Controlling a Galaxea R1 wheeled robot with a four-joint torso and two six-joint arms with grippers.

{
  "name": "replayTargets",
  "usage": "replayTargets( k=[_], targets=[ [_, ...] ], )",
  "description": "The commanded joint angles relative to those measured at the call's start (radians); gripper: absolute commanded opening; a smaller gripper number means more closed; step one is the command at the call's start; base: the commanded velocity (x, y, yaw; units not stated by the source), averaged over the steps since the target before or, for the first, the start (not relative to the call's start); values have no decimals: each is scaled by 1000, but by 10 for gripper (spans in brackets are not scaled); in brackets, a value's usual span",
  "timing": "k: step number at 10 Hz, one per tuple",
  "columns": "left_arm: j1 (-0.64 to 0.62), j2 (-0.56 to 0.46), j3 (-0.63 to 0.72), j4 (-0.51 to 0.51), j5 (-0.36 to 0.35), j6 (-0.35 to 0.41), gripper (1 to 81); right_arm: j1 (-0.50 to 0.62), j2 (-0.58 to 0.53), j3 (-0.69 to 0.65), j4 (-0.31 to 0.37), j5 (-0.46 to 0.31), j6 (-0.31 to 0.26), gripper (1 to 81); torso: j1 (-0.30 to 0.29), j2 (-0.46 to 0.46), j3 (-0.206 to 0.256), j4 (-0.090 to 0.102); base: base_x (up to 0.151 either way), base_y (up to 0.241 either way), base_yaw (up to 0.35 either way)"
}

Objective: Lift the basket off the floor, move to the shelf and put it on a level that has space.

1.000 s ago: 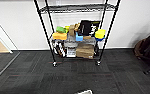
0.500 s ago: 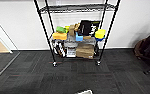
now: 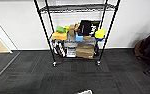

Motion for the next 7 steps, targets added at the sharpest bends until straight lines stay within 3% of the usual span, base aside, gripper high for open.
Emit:
replayTargets(
  k=[1,3,7],
  targets=[
    [-83,-50,111,9,41,-10,10,97,8,2,41,-34,56,10,0,0,0,0,0,0,0],
    [-74,-93,197,10,94,-10,10,80,-32,54,83,-33,171,10,0,0,0,0,0,0,0],
    [-81,-156,238,24,240,-1,10,29,-195,342,124,53,391,10,0,0,0,0,0,0,0]
  ],
)
